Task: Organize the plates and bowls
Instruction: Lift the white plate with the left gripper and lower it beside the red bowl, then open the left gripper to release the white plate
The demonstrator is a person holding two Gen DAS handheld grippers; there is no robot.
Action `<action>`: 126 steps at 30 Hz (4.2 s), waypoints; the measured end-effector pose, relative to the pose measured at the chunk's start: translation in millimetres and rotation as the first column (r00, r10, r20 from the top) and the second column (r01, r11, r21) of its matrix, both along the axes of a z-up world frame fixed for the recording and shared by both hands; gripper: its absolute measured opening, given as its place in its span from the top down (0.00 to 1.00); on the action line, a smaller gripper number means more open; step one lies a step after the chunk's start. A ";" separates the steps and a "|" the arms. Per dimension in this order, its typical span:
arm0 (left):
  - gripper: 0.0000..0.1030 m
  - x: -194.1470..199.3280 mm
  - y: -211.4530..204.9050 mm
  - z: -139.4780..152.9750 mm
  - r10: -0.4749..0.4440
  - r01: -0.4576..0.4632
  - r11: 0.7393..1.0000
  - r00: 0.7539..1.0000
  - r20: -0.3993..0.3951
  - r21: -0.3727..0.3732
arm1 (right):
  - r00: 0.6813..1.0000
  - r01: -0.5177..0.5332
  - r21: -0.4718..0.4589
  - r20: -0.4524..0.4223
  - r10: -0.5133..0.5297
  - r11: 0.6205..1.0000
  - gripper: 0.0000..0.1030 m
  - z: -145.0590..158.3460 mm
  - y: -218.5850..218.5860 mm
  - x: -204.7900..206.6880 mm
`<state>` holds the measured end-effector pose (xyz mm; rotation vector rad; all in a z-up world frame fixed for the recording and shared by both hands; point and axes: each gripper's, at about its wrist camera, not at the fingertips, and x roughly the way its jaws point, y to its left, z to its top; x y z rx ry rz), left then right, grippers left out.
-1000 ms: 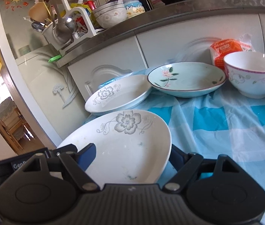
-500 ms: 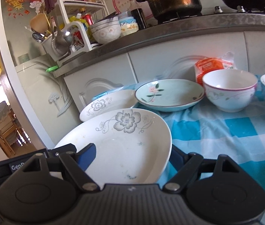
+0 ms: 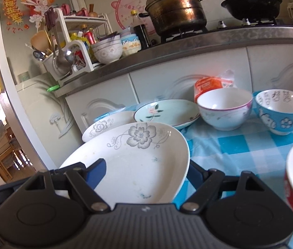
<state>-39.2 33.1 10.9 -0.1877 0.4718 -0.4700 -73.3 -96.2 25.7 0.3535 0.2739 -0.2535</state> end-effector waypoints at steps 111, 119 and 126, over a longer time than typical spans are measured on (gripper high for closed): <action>0.10 -68.4 -41.7 -22.9 -0.180 0.178 0.960 0.984 -0.010 0.217 | 0.986 0.165 0.130 -0.028 -0.163 0.978 0.09 -49.5 -39.9 -152.8; 0.04 -56.3 -35.6 -14.8 -0.128 0.126 0.971 0.992 -0.003 0.202 | 0.987 0.161 0.133 -0.013 -0.160 0.978 0.09 -46.1 -42.0 -154.9; 0.03 -44.1 -34.9 -10.2 -0.090 0.090 0.979 0.996 -0.006 0.183 | 0.990 0.137 0.126 0.008 -0.139 0.983 0.09 -36.2 -40.6 -151.5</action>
